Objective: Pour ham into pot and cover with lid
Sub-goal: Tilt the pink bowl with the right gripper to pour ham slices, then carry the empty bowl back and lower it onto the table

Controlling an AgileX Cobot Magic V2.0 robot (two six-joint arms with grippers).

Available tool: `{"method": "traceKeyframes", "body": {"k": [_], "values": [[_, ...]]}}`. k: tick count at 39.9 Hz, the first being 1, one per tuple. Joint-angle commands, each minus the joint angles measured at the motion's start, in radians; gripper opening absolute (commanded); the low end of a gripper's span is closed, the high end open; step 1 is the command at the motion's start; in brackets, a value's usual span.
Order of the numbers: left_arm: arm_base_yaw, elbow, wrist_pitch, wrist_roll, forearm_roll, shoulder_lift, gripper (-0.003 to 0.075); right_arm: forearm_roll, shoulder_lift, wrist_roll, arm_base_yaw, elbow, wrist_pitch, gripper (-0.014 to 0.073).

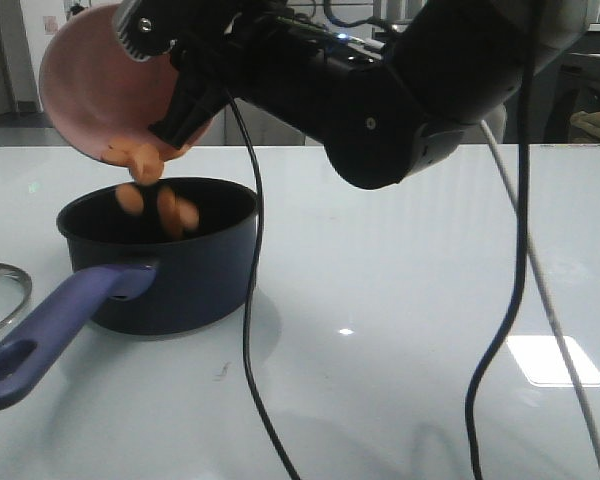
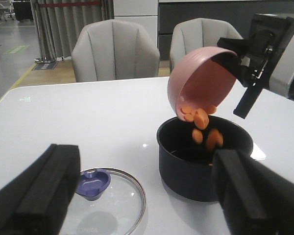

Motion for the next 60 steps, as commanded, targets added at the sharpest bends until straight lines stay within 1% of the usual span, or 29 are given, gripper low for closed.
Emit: {"method": "traceKeyframes", "body": {"k": [1, 7, 10, 13, 15, 17, 18, 20, 22, 26, 29, 35, 38, 42, 46, 50, 60], "values": [[-0.007, -0.026, -0.071, -0.001, -0.012, 0.007, 0.0582, -0.002, -0.062, -0.043, -0.003, -0.014, -0.168, 0.0136], [-0.007, -0.026, -0.071, -0.001, -0.012, 0.007, 0.0582, -0.018, -0.062, -0.056, -0.003, -0.012, -0.173, 0.0136], [-0.007, -0.026, -0.071, -0.001, -0.012, 0.007, 0.0582, -0.005, -0.062, -0.014, -0.003, -0.012, -0.150, 0.0136], [-0.007, -0.026, -0.071, -0.001, -0.012, 0.007, 0.0582, 0.059, -0.062, 0.155, -0.003, -0.012, -0.120, 0.0136], [-0.007, -0.026, -0.071, -0.001, -0.012, 0.007, 0.0583, 0.119, -0.068, 0.288, -0.003, -0.013, -0.072, 0.0136], [-0.007, -0.026, -0.071, -0.001, -0.012, 0.007, 0.0582, 0.190, -0.088, 0.403, -0.003, -0.014, 0.021, 0.0136], [-0.007, -0.026, -0.071, -0.001, -0.012, 0.007, 0.0582, 0.211, -0.105, 0.453, -0.003, -0.017, 0.097, 0.0136], [-0.007, -0.026, -0.071, -0.001, -0.012, 0.007, 0.0583, 0.248, -0.135, 0.509, -0.003, -0.025, 0.226, 0.0136], [-0.007, -0.026, -0.071, -0.001, -0.012, 0.007, 0.0582, 0.265, -0.173, 0.542, -0.006, -0.041, 0.400, 0.0136], [-0.007, -0.026, -0.071, -0.001, -0.012, 0.007, 0.0583, 0.269, -0.241, 0.544, -0.014, -0.078, 0.681, 0.0136], [-0.007, -0.026, -0.071, -0.001, -0.012, 0.007, 0.0582, 0.269, -0.283, 0.544, -0.024, -0.101, 0.854, 0.0136], [-0.007, -0.026, -0.071, -0.001, -0.012, 0.007, 0.0583, 0.271, -0.364, 0.544, -0.053, -0.128, 1.126, 0.0136], [-0.007, -0.026, -0.071, -0.001, -0.012, 0.007, 0.0582, 0.282, -0.401, 0.545, -0.074, -0.128, 1.214, 0.0136], [-0.007, -0.026, -0.072, -0.001, -0.012, 0.007, 0.0583, 0.318, -0.450, 0.550, -0.130, -0.128, 1.346, 0.0136], [-0.007, -0.026, -0.072, -0.001, -0.012, 0.007, 0.0583, 0.359, -0.485, 0.557, -0.215, -0.128, 1.474, 0.0136], [-0.007, -0.026, -0.072, -0.001, -0.012, 0.007, 0.0583, 0.362, -0.499, 0.557, -0.301, -0.127, 1.600, 0.0136], [-0.007, -0.026, -0.072, -0.001, -0.012, 0.007, 0.0583, 0.362, -0.500, 0.580, -0.493, -0.125, 1.801, 0.0136]]}}
